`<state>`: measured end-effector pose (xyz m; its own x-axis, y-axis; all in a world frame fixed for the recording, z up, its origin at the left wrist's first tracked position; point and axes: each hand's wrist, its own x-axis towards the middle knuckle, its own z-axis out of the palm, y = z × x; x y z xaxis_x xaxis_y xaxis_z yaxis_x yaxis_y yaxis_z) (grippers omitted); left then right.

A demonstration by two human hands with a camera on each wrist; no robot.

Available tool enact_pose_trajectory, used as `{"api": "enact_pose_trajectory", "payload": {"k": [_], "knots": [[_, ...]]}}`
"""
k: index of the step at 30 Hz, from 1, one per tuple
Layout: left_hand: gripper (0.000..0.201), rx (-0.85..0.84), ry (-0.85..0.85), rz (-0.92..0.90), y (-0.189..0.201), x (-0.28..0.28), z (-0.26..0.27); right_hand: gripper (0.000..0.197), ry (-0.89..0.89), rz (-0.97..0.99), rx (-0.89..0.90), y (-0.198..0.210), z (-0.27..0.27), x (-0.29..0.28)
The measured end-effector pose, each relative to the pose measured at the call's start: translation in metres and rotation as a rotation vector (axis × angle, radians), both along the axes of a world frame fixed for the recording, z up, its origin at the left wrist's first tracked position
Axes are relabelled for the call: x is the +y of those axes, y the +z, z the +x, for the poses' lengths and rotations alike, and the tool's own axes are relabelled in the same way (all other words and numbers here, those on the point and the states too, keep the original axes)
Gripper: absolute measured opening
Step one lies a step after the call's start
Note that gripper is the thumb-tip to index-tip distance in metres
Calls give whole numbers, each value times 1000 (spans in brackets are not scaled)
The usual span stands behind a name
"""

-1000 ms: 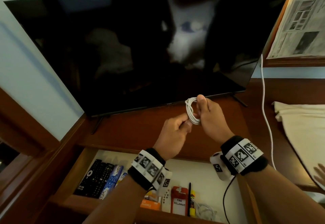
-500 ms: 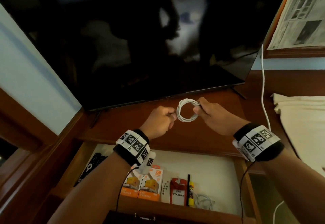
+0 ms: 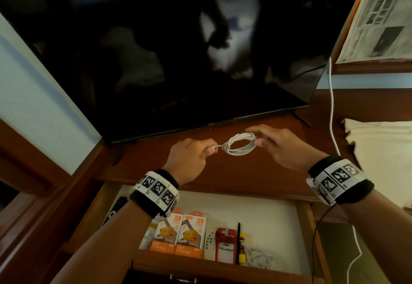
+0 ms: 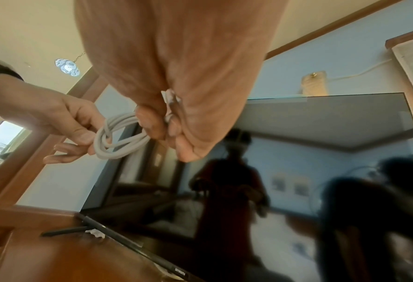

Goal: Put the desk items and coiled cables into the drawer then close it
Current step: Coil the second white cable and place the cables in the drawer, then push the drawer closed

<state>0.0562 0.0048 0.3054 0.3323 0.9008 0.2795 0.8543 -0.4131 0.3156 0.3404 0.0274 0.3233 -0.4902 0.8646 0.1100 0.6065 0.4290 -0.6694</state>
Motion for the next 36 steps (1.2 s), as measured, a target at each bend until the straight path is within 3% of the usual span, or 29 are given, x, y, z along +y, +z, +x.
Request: {"api": "enact_pose_trajectory", "payload": {"k": [9, 16, 20, 25, 30, 34, 36], "knots": [[22, 182, -53, 134, -7, 7, 1, 37, 42, -59, 55, -5, 8, -13], [41, 399, -58, 91, -32, 7, 16, 28, 88, -239, 19, -30, 18, -22], [38, 385, -122, -22, -60, 0, 21, 22, 59, -337, -44, -49, 20, -38], [47, 371, -209, -326, -132, -26, 43, 26, 240, -370, -321, -107, 20, -64], [29, 321, -142, -534, -197, -48, 78, 22, 315, -347, -596, -168, 16, -74], [57, 321, -76, -757, -235, -67, 92, 22, 272, -369, -727, -211, 17, -68], [62, 349, -17, -796, -245, -81, 90, 21, 206, -390, -733, -228, 18, -63]]}}
